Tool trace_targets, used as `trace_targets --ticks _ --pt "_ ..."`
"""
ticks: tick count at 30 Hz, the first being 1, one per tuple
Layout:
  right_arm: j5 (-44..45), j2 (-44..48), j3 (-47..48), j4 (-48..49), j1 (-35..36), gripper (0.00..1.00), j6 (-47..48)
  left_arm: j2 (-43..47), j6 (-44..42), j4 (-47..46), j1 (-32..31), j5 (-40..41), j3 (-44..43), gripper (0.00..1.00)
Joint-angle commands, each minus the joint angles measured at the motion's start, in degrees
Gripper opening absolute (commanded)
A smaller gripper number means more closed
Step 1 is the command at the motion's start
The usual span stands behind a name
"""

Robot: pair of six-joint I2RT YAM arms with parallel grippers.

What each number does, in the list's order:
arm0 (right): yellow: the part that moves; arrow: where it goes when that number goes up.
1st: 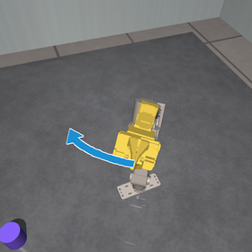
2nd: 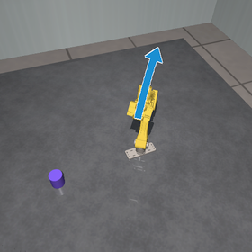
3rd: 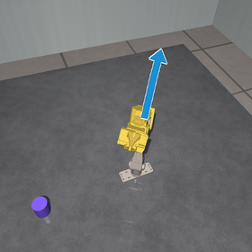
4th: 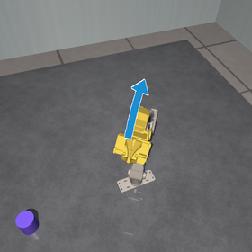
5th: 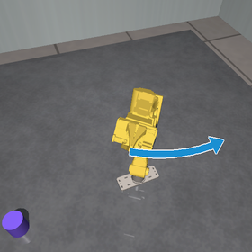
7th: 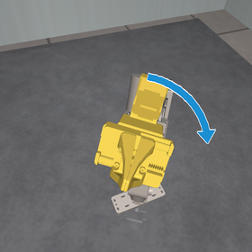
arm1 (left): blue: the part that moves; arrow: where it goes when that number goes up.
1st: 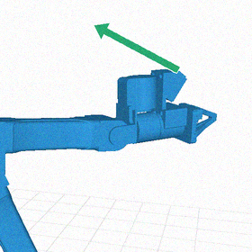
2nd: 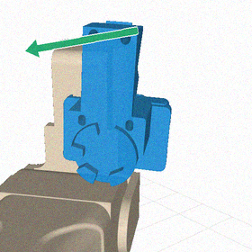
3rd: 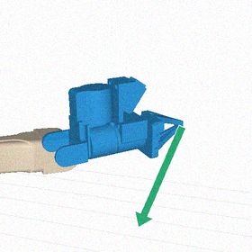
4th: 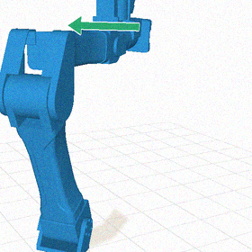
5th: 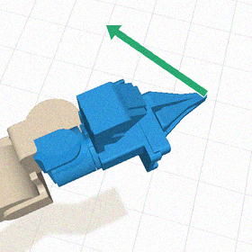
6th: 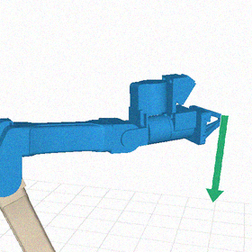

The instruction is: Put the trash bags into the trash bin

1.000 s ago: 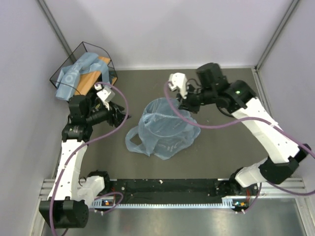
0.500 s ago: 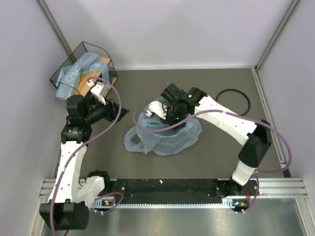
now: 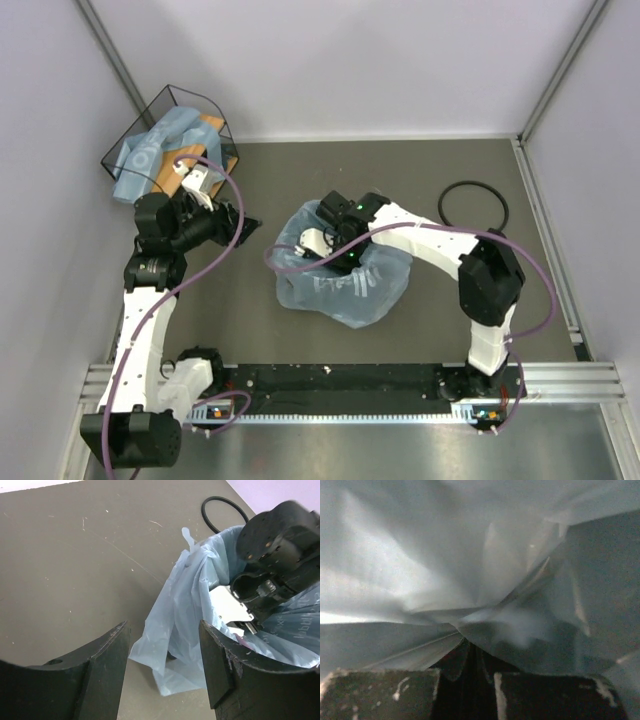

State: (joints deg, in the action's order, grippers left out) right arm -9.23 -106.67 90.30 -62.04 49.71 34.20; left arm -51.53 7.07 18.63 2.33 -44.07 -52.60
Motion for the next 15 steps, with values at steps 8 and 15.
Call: trace_targets --ticks 8,15 --pt "-1.31 -4.25 -8.37 8.07 0.30 0.00 1.05 0.02 3.38 -5.45 0.40 -4.61 3.29 0.64" --pt "-2.01 -5.39 -12.16 11.50 0.12 0.00 1.14 -1.03 4.27 -6.33 0.40 -6.29 4.17 0.64"
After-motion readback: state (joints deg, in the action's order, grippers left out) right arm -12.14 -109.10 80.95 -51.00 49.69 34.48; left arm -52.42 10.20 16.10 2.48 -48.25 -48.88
